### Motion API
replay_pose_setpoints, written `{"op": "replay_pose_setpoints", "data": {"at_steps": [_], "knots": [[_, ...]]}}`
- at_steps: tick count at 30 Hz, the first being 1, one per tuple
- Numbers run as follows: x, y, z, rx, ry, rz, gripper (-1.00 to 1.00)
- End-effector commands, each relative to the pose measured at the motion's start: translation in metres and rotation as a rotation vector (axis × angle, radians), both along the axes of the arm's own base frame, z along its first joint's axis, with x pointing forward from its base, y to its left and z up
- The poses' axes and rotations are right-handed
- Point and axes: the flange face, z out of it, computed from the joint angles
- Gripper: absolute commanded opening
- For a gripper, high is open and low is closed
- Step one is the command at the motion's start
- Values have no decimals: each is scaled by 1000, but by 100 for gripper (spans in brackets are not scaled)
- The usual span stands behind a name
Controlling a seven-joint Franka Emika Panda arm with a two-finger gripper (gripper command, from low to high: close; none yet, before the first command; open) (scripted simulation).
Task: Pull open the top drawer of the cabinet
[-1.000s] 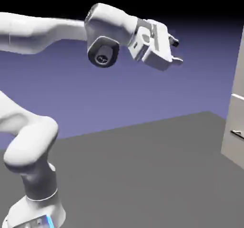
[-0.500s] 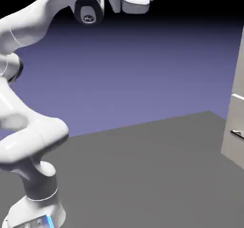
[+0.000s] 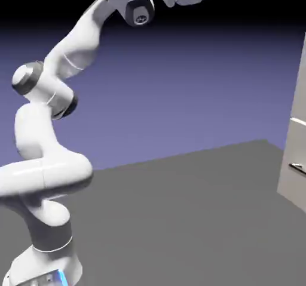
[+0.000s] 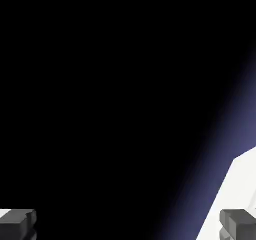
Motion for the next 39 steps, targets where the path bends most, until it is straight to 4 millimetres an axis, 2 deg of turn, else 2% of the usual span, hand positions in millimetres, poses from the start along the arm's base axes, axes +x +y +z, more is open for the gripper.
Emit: {"op": "replay_pose_setpoints", "data": {"at_steps": [1, 6, 11, 14, 17, 21, 22, 35, 36, 39], "knots": [[15, 3, -7, 8, 1, 16, 0], [95, 3, -53, 63, 27, 95, 0], [177, -23, -117, 155, 80, 167, 0], [223, -51, -164, 230, 118, 205, 0], [263, -89, -216, 322, 155, 237, 0], [305, -151, -292, 469, 197, 270, 0], [310, -160, -302, 491, 202, 273, 0], [360, -160, -302, 491, 202, 273, 0], [360, -160, -302, 491, 202, 273, -100], [353, -160, -302, 491, 202, 273, -100]]}}
